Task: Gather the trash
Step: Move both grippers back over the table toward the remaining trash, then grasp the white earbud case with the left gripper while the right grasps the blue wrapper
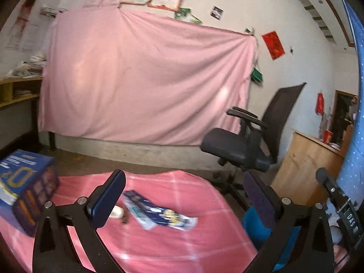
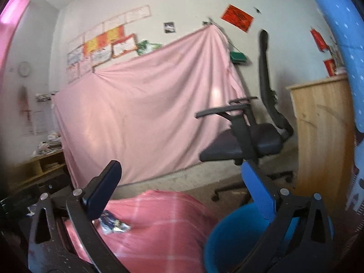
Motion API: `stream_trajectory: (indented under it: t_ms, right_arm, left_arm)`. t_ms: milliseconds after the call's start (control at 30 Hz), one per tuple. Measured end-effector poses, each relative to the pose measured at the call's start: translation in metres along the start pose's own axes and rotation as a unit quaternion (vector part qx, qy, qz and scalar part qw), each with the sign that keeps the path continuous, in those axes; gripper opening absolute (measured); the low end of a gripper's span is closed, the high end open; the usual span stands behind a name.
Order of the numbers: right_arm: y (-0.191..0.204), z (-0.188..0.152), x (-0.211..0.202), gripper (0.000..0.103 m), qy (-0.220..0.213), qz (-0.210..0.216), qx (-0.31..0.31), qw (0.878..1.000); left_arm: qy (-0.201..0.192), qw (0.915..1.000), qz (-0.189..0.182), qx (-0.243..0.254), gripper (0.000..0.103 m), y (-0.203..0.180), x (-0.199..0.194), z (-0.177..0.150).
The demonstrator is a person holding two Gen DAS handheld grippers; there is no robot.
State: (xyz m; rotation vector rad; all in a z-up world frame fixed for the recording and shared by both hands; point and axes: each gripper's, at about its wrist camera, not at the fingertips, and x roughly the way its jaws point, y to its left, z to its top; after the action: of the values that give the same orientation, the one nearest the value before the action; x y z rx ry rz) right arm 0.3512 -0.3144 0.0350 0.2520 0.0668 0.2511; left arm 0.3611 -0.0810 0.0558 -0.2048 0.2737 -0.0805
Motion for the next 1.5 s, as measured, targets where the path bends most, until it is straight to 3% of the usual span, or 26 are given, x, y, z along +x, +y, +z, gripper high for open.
stream_trajectory:
  t_ms: [200, 367, 733, 900, 1067, 1300, 1400, 1500]
  right_arm:
    - [0.047, -0.006, 0.005, 0.103, -0.015, 0.037, -0.031, 0.999]
    - [0.08, -0.02, 0.012, 0.103, -0.009, 0.043, -0.075, 0.996]
    - [0.135, -0.066, 0.034, 0.103, 0.044, 0.073, -0.174, 0.981]
    - [0.146, -0.085, 0.049, 0.103, 0.081, 0.071, -0.206, 0.973]
    - [0.14, -0.091, 0.072, 0.103, 0.134, 0.066, -0.195, 0.969]
    - [0.122, -0.11, 0.125, 0.103, 0.259, 0.064, -0.152, 0.952]
    - [0.117, -0.116, 0.137, 0.103, 0.288, 0.065, -0.143, 0.945]
    - [0.115, -0.122, 0.151, 0.103, 0.316, 0.072, -0.137, 0.936]
  left_arm:
    - [-0.041, 0.9977, 0.053, -0.004, 0.101, 0.041, -0.033, -0.001]
    - [-0.061, 0.9934, 0.097, -0.01, 0.101, 0.071, -0.051, -0.011]
    - [-0.056, 0.9877, 0.146, 0.008, 0.101, 0.114, -0.059, -0.043]
    - [-0.042, 0.9874, 0.152, 0.012, 0.101, 0.123, -0.048, -0.056]
    - [-0.025, 0.9883, 0.15, 0.012, 0.101, 0.125, -0.032, -0.06]
    - [0.062, 0.9909, 0.118, 0.018, 0.101, 0.131, 0.011, -0.062]
    - [0.102, 0.9884, 0.111, 0.018, 0.1, 0.132, 0.03, -0.063]
    - [0.11, 0.987, 0.112, 0.036, 0.1, 0.125, 0.039, -0.064]
